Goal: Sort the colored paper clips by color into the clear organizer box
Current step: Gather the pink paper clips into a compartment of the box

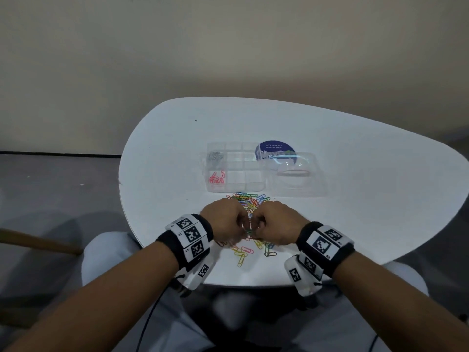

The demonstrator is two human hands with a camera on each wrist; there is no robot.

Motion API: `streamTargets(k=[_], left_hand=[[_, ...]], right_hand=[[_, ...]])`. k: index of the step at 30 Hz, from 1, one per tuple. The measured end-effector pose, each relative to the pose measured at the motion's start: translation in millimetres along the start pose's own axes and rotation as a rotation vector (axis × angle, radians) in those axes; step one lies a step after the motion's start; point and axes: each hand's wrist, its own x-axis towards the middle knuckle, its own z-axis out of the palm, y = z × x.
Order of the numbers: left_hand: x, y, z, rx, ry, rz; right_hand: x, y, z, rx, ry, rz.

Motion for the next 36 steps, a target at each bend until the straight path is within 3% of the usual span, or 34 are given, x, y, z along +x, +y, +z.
streamTargets(k=[13, 19, 26, 33, 36], left_hand=[[-11, -22, -19, -0.01, 0.096, -0.059], [-16, -25, -21, 0.084, 0.177, -0.121], [-23, -10, -2, 0.027, 0.003, -0.021], [-25, -24, -6, -0.058, 0.115, 0.006], [-25, -22, -4, -0.025, 0.07, 0.025]], right_hand=[[-1, 10, -14, 0.103, 0.056, -0.018], [11, -10, -4, -0.091, 0.006, -0.057], [18, -18, -8, -0.154, -0.071, -0.019], [15, -2, -21, 0.038, 0.029, -0.037], [15, 3, -24, 0.089, 0.028, -0.055]])
